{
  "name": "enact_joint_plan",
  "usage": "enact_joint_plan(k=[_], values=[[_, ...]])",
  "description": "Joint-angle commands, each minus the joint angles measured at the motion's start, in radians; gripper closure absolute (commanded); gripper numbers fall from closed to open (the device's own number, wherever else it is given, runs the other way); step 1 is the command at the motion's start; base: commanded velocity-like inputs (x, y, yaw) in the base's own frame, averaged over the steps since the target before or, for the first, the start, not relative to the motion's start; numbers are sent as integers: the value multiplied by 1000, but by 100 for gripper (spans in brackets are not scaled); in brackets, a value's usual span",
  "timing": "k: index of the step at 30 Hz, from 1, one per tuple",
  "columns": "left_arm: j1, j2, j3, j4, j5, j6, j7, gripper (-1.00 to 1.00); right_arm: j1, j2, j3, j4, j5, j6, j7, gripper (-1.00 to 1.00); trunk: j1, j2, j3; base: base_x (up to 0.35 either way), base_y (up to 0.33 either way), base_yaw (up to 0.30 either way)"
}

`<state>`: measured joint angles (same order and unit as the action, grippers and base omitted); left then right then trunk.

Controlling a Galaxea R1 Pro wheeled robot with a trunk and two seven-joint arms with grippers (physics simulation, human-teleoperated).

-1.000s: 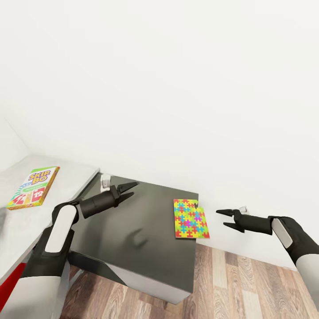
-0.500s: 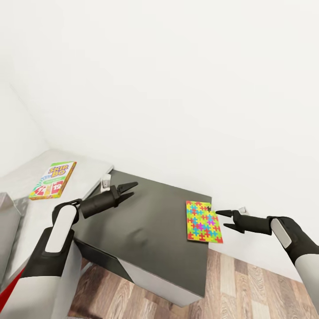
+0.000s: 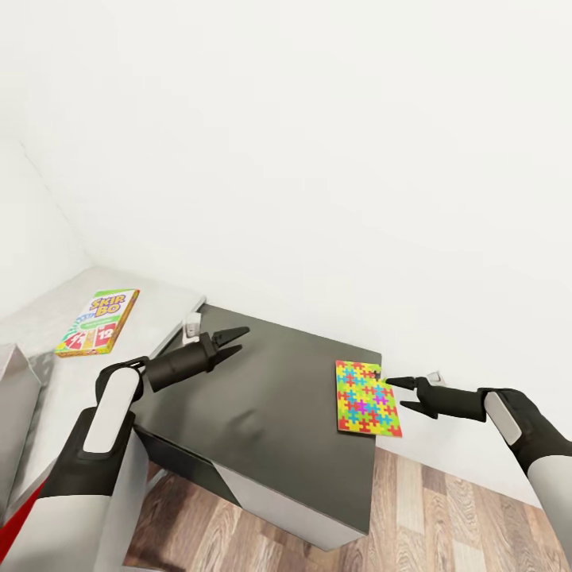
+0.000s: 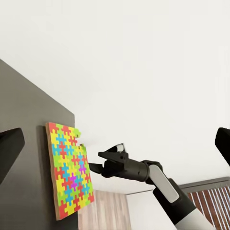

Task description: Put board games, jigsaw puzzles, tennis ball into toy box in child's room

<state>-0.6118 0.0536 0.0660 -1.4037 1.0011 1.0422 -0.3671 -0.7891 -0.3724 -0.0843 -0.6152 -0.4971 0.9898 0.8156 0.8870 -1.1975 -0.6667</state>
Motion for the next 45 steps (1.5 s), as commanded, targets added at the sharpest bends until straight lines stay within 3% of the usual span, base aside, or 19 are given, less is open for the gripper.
enact_joint_plan(k=[1, 35, 45], values=[[-1, -1, 1, 0, -8, 4, -9, -100, 0, 1, -2, 0, 5, 4, 5, -100, 0, -1, -1, 0, 0, 9], [-2, -6, -2, 0, -9, 3, 4, -100, 2, -1, -2, 13, 5, 3, 3, -100, 0, -1, -1, 0, 0, 2], [-2, -10, -2, 0, -6, 4, 18, -100, 2, 0, -2, 33, 5, 3, 2, -100, 0, -1, 3, 0, 0, 116]])
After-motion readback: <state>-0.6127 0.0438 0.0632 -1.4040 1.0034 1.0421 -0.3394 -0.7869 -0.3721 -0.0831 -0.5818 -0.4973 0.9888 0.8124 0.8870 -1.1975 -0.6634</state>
